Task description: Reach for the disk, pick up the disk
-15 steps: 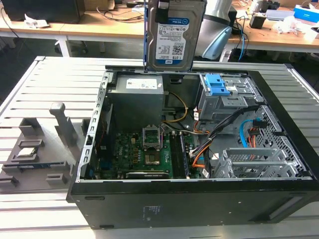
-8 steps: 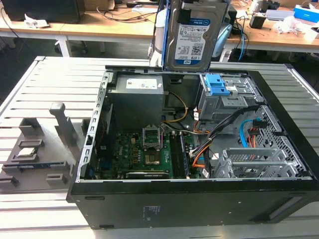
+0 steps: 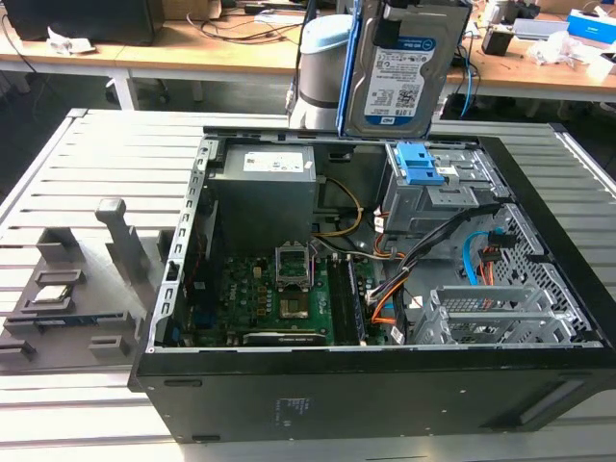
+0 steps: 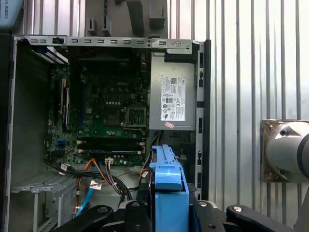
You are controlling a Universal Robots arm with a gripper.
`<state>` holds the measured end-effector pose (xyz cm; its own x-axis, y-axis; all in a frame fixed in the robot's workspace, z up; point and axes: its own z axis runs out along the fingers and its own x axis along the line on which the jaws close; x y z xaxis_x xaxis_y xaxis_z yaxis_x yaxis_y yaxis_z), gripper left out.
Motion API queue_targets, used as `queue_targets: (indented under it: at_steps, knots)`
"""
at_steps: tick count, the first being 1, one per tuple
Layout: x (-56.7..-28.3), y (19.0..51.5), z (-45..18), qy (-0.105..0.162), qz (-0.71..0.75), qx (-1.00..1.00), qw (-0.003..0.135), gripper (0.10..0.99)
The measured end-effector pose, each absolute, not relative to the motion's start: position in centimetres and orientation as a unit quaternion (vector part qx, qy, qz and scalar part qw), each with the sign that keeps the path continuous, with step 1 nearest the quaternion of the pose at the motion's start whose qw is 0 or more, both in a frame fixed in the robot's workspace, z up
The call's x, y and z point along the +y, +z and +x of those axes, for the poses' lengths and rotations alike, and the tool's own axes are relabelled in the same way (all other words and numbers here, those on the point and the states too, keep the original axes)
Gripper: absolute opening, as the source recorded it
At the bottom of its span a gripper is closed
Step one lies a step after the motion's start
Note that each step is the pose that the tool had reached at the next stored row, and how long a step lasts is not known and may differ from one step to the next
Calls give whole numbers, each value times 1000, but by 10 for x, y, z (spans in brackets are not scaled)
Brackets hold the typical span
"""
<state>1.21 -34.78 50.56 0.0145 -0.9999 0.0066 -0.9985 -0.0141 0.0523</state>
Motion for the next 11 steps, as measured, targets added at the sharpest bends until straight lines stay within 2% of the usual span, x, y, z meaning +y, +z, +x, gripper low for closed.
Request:
queue_targets:
  at_steps: [11]
  knots:
    - [-346, 506, 68, -17, 712, -702, 22, 365]
